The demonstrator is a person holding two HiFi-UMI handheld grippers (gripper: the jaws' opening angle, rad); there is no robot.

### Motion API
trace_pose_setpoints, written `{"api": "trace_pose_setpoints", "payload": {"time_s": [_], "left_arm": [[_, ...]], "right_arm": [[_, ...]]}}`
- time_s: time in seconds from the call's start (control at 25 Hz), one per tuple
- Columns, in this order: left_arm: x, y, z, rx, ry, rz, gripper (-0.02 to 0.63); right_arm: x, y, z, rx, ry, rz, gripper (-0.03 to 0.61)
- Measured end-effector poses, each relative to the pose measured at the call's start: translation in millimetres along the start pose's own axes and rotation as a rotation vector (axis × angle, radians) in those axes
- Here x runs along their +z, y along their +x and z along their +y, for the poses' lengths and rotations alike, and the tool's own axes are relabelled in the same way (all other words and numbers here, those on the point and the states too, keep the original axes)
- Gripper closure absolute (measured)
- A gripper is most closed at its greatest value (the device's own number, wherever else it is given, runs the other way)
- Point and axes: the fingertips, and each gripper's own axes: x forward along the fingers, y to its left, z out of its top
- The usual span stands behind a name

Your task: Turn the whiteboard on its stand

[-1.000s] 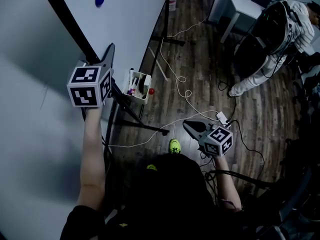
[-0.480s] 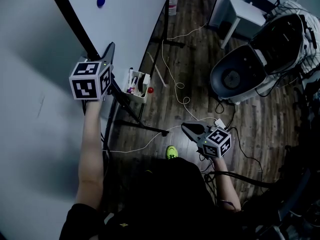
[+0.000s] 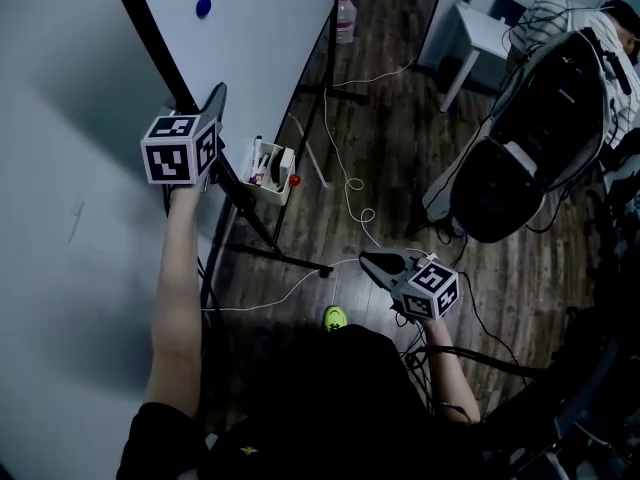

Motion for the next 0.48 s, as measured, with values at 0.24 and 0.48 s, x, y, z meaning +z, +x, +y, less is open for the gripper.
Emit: {"api": "trace_pose_setpoints", "payload": {"time_s": [0.24, 0.48], "left_arm": [[-2.7, 1.2, 3.2, 0.007, -0.002, -0.005, 0.529], [-7.4, 3.5, 4.8, 0.008, -0.007, -0.012, 0.529]], "right_arm": [[-8.0, -5.7, 1.7, 0.018, -0.007, 0.010, 0.578], [-7.8, 0.6, -1.9, 0.049, -0.024, 0.020, 0.578]]}}
